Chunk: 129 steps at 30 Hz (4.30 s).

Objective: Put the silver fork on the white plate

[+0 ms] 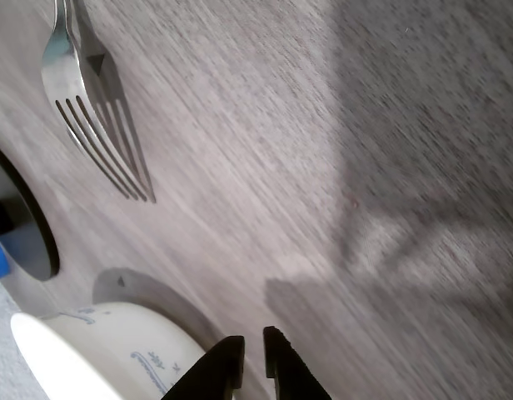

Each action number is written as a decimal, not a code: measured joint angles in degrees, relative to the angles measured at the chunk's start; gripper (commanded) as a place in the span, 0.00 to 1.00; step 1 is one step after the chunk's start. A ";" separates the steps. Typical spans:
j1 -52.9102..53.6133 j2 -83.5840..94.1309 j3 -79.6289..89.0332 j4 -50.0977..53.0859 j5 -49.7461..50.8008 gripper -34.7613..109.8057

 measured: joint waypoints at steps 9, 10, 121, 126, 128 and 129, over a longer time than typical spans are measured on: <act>0.00 0.00 0.00 0.00 0.00 0.24; 0.00 0.00 0.00 0.00 0.00 0.24; 19.25 -109.78 -71.54 -5.36 -34.45 0.39; 18.46 -110.65 -71.72 -6.42 -34.45 0.38; 18.28 -110.74 -72.77 -6.42 -34.45 0.38; 18.28 -110.74 -73.21 -6.42 -34.45 0.38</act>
